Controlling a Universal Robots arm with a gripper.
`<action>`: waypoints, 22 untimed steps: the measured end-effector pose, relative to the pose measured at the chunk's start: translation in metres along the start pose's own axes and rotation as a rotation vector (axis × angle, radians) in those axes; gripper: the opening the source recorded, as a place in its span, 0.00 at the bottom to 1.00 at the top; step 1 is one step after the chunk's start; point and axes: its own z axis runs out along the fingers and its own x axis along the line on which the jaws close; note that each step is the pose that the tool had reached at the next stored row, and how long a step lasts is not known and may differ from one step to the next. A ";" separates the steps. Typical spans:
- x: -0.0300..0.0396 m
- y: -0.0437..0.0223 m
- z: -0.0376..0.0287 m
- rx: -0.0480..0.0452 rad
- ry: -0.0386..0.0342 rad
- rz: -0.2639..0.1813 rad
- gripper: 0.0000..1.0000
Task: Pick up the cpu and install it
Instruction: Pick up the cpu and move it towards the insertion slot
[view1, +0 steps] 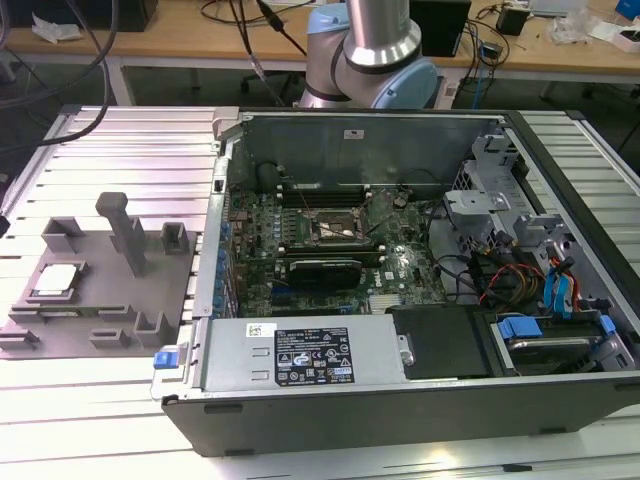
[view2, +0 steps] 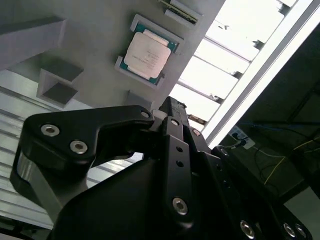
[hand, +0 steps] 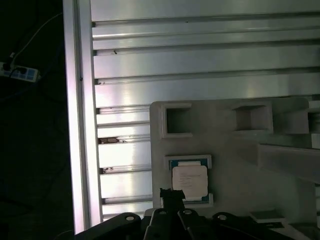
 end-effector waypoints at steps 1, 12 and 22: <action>-0.0001 -0.0023 0.0019 0.0000 0.0000 0.000 0.11; -0.0157 -0.0164 0.0262 0.0000 0.0014 0.000 0.11; -0.0334 -0.0168 0.0525 0.0006 0.0086 0.001 0.11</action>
